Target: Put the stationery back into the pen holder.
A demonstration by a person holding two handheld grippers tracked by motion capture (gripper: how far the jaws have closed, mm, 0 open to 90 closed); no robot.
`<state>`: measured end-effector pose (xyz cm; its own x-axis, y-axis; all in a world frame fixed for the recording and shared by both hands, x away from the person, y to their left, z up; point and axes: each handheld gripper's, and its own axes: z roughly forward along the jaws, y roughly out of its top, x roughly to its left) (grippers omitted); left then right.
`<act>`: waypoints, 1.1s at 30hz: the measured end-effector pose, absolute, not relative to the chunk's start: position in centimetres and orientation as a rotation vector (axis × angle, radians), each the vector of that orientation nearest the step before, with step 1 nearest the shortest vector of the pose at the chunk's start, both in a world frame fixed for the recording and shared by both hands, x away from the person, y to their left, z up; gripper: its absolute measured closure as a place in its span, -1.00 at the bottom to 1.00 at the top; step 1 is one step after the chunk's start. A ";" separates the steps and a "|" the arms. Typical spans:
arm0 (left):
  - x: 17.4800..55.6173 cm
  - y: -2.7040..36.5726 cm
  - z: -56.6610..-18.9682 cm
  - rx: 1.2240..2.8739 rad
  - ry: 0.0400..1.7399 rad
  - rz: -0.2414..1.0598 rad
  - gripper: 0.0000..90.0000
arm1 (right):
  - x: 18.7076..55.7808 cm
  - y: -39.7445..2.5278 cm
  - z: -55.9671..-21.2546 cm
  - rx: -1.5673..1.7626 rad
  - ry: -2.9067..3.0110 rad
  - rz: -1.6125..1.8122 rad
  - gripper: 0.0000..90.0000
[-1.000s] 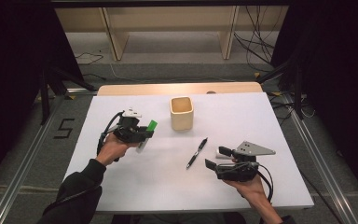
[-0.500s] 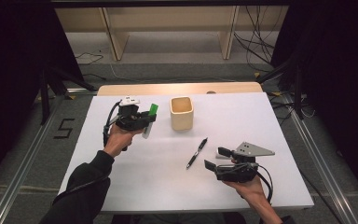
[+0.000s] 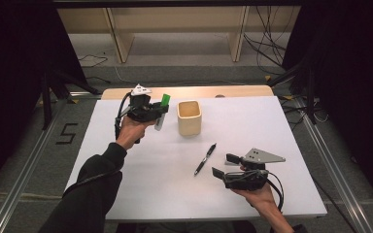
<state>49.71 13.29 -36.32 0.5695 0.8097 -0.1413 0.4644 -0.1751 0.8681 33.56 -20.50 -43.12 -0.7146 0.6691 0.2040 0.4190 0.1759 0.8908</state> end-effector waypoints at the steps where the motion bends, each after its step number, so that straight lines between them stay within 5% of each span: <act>1: 49.9 13.1 -36.2 1.821 1.042 0.440 0.47 | 33.6 -20.5 -43.1 1.049 2.218 1.557 -0.47; 33: 53.7 6.9 -34.6 1.810 0.982 0.446 0.47 | 33.6 -20.5 -43.3 1.043 2.223 1.568 -0.47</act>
<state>53.66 6.88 -34.56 0.6044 0.7866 -0.1259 0.4228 -0.1827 0.8876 33.64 -20.52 -43.25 -0.7215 0.6605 0.2079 0.4174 0.1753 0.8916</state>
